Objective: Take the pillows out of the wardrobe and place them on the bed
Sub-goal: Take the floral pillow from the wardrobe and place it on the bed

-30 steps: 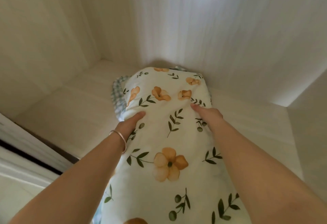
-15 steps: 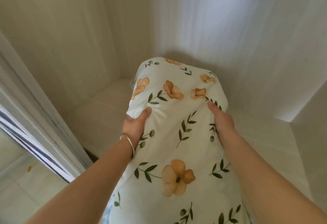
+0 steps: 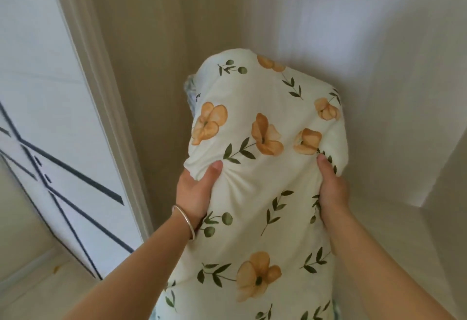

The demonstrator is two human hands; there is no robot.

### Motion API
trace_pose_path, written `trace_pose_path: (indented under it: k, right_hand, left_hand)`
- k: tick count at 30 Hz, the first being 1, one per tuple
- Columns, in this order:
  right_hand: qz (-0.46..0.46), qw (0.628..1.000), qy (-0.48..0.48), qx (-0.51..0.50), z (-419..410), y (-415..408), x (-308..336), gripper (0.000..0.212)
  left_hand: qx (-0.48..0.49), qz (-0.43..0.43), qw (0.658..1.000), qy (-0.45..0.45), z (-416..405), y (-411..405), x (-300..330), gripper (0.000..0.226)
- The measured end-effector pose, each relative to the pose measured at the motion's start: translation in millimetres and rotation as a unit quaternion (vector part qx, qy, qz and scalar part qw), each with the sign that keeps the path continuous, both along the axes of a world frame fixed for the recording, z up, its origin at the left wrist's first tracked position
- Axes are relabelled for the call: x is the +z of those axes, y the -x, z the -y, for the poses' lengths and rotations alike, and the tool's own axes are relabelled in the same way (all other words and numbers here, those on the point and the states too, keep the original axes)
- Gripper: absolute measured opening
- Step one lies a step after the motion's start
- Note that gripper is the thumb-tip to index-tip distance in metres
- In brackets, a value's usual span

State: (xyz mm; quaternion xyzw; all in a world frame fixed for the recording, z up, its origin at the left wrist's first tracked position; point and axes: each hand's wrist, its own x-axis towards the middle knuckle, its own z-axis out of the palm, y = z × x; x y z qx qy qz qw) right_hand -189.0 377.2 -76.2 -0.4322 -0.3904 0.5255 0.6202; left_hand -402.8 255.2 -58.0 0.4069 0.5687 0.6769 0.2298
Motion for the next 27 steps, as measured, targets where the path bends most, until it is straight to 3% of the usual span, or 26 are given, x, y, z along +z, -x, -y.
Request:
trace_pose_path:
  k: [3, 6, 9, 14, 20, 24, 27]
  right_hand:
    - [-0.009, 0.999, -0.020, 0.032, 12, 8, 6, 0.032]
    - [-0.006, 0.997, -0.050, 0.065, 30, 14, 8, 0.016]
    - [-0.005, 0.994, -0.079, 0.077, 46, 18, 6, 0.013]
    - [-0.020, 0.987, -0.115, 0.108, 91, 38, -6, 0.027]
    - [-0.034, 0.967, -0.148, 0.203, 160, 72, -14, 0.014]
    - [-0.048, 0.947, -0.149, 0.282, 204, 106, -22, 0.023]
    - [-0.046, 0.931, -0.145, 0.332, 231, 141, -29, 0.035]
  left_hand:
    - [0.036, -0.009, 0.999, -0.020, 28, -3, 0, 0.031]
    - [0.076, -0.023, 0.996, -0.031, 60, -9, 0, 0.030]
    - [0.121, -0.015, 0.991, -0.051, 91, -21, -6, 0.038]
    - [0.194, -0.035, 0.976, -0.094, 154, -39, -20, 0.044]
    - [0.333, -0.045, 0.935, -0.112, 243, -28, -38, 0.035]
    - [0.426, -0.005, 0.897, -0.119, 294, -10, -55, 0.037]
    - [0.466, 0.008, 0.878, -0.110, 325, 6, -64, 0.025]
